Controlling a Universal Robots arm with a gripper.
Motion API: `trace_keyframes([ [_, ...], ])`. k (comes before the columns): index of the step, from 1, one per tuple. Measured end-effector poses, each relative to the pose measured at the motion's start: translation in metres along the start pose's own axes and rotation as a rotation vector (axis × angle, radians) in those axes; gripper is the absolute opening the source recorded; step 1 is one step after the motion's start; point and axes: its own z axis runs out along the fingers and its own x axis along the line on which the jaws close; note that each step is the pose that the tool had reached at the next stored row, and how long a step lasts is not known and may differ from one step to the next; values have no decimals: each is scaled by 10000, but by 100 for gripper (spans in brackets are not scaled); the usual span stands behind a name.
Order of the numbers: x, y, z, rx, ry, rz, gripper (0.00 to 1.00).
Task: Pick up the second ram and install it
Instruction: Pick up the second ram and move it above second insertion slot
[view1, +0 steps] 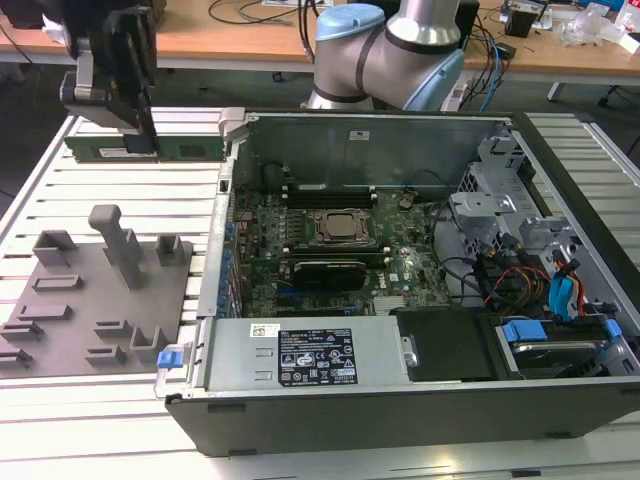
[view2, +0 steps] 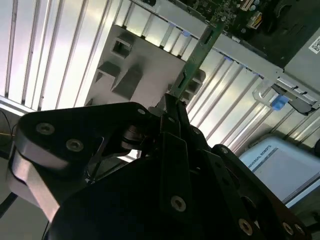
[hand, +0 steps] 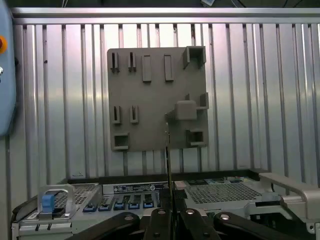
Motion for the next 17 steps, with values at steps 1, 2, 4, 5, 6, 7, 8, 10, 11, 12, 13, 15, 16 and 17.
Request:
trace_keyframes([
  [1,-8,-161,-7,-6,1,-1,13],
  [2,-10,-198,-9,-7,0,1,13],
  [4,-15,-294,-13,-10,1,1,13],
  [5,-17,-336,-15,-11,0,0,13],
  [6,-18,-359,-16,-11,0,0,13],
  [7,-19,-378,-17,-12,0,0,13],
  [8,-20,-406,-18,-14,1,1,13],
  [10,-23,-461,-21,-16,1,1,13],
  [11,-24,-481,-22,-16,1,2,13],
  [12,-24,-500,-22,-17,0,1,13],
  [13,-26,-533,-24,-18,1,0,13],
  [15,-30,-604,-26,-21,1,2,13],
  [16,-31,-630,-27,-22,1,1,13],
  [17,-32,-646,-27,-23,1,2,13],
])
